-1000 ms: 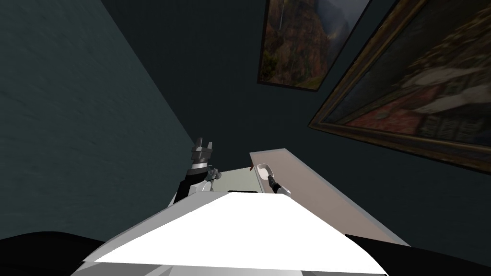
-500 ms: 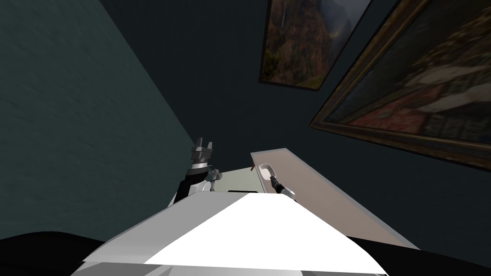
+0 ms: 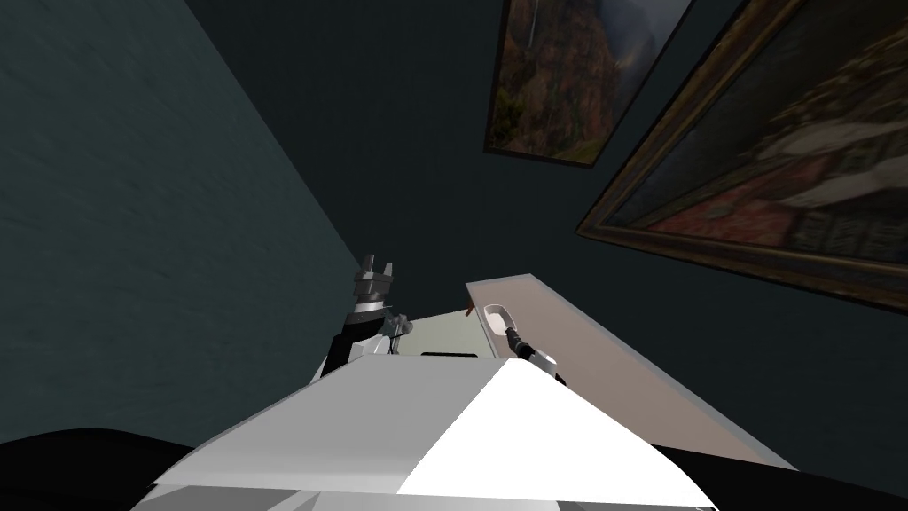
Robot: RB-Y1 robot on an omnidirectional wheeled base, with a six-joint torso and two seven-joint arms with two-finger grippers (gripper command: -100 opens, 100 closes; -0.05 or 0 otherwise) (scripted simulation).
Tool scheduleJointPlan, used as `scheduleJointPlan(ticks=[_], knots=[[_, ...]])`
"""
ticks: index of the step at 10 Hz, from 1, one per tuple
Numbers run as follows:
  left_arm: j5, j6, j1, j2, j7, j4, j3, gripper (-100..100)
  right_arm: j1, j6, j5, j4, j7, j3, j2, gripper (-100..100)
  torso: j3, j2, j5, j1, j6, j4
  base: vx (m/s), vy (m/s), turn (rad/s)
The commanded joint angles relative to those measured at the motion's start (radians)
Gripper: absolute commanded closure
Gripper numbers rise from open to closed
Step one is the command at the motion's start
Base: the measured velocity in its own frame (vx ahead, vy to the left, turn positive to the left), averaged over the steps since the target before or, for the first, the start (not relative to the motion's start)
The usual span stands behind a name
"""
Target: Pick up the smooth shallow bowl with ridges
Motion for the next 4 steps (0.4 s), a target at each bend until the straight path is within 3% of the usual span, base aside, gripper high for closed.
scheduleJointPlan(ticks=[1, 2, 3, 4], knots=[[0.000, 0.000, 0.000, 0.000, 0.000, 0.000, 0.000, 0, 0.018, 0.011, -0.036, 0.009, -0.018, 0.048, -0.035, 100, 0.000, 0.000, 0.000, 0.000, 0.000, 0.000, 0.016, 0.077, -0.024], [0.000, 0.000, 0.000, 0.000, 0.000, 0.000, 0.000, 0, 0.031, 0.018, -0.059, 0.014, -0.030, 0.079, -0.058, 100, 0.000, 0.000, 0.000, 0.001, 0.000, 0.000, 0.023, 0.082, -0.031], [0.000, 0.000, 0.000, 0.000, 0.000, 0.000, 0.000, 0, 0.024, 0.013, -0.044, 0.011, -0.022, 0.059, -0.044, 100, 0.000, 0.000, 0.001, 0.002, 0.000, 0.001, 0.009, 0.034, -0.016], [0.000, 0.000, 0.000, 0.000, 0.000, 0.000, 0.000, 0, 0.026, 0.015, -0.047, 0.012, -0.024, 0.062, -0.046, 0, 0.001, 0.001, 0.000, 0.000, -0.001, 0.001, 0.001, 0.006, 0.001]])
